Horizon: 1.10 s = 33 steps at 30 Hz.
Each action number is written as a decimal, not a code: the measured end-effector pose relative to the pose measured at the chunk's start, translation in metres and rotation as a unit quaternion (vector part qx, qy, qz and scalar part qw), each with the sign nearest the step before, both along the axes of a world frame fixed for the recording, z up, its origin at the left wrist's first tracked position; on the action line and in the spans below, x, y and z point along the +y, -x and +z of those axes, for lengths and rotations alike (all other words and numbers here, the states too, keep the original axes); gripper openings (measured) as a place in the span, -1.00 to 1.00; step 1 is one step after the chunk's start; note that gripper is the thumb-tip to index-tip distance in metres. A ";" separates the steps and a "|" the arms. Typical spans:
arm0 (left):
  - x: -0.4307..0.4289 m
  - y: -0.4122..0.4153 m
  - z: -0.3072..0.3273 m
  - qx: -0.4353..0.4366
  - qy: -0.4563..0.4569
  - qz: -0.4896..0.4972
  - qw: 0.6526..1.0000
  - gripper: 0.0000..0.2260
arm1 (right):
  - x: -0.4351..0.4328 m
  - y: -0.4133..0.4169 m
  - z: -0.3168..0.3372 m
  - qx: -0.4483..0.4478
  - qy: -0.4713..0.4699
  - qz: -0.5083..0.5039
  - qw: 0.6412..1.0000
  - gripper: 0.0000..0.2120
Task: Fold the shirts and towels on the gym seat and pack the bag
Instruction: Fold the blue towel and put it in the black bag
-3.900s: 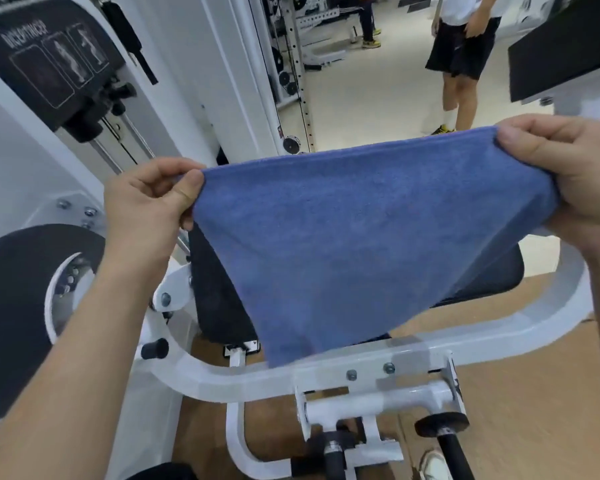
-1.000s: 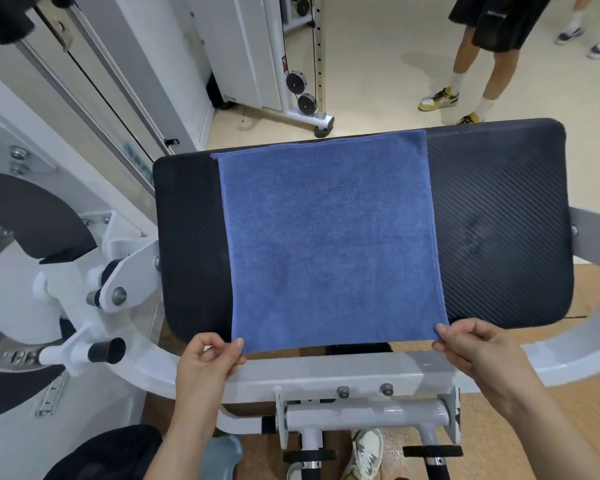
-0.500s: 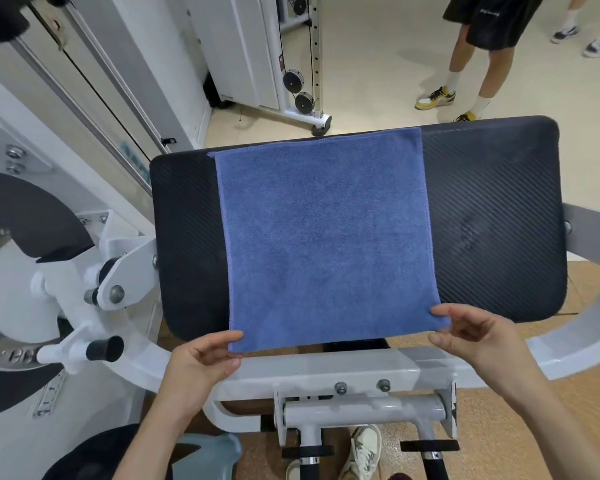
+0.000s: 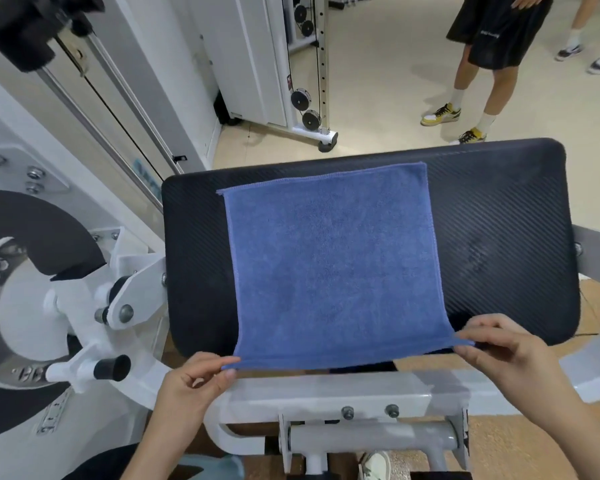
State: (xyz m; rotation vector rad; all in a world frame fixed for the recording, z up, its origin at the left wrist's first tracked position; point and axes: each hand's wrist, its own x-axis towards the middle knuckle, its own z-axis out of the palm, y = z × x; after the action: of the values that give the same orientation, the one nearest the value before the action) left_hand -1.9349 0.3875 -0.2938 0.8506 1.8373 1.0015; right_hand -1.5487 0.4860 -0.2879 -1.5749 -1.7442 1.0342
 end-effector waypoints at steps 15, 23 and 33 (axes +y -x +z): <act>0.156 0.002 0.068 -0.017 -0.177 0.180 0.967 -0.91 | 0.136 0.076 0.067 0.167 -0.076 -0.159 0.970 -0.89; 0.205 0.016 0.046 0.159 -0.177 0.163 0.958 -0.90 | 0.174 0.093 0.049 -0.019 -0.144 -0.150 0.978 -0.85; 0.210 0.010 0.036 0.396 -0.164 0.110 0.897 -0.79 | 0.188 0.101 0.039 -0.252 -0.224 -0.130 0.932 -0.73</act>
State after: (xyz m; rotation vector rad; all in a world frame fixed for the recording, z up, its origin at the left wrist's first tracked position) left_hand -1.9444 0.5973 -0.2581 1.4315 2.5268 1.2387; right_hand -1.6502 0.6741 -0.2494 -1.7870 -1.8463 0.0773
